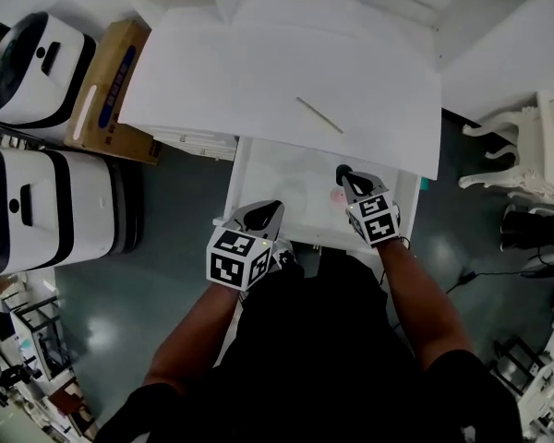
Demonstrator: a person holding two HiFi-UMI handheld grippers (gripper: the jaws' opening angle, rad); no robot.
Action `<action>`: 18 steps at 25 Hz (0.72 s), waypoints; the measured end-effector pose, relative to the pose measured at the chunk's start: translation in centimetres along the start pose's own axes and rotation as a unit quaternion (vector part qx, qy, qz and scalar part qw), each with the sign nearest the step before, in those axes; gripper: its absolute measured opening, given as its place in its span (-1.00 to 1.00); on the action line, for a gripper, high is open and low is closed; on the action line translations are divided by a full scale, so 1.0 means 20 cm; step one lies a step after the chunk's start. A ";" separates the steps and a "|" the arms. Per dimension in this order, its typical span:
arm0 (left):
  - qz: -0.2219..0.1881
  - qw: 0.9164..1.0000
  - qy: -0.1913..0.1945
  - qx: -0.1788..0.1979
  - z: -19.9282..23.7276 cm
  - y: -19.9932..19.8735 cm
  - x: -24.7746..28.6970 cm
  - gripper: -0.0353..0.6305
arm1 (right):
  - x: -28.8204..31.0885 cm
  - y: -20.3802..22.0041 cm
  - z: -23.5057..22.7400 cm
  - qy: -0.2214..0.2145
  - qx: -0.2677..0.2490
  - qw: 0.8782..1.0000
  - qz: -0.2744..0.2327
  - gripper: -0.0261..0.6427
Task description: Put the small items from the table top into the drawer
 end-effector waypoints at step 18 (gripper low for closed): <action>0.032 0.999 0.021 0.014 -0.16 0.06 0.11 -0.88 | -0.10 0.50 -0.16 0.024 0.021 0.994 0.106 -0.85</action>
Point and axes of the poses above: the fingertips, and each gripper's own axes: x forward along the fingers, z to its left, y out of its underside, the point moved 7 cm from there along -x, backward along the fingers, and after that the axes turned 15 degrees about -z, right-handed, at the moved point
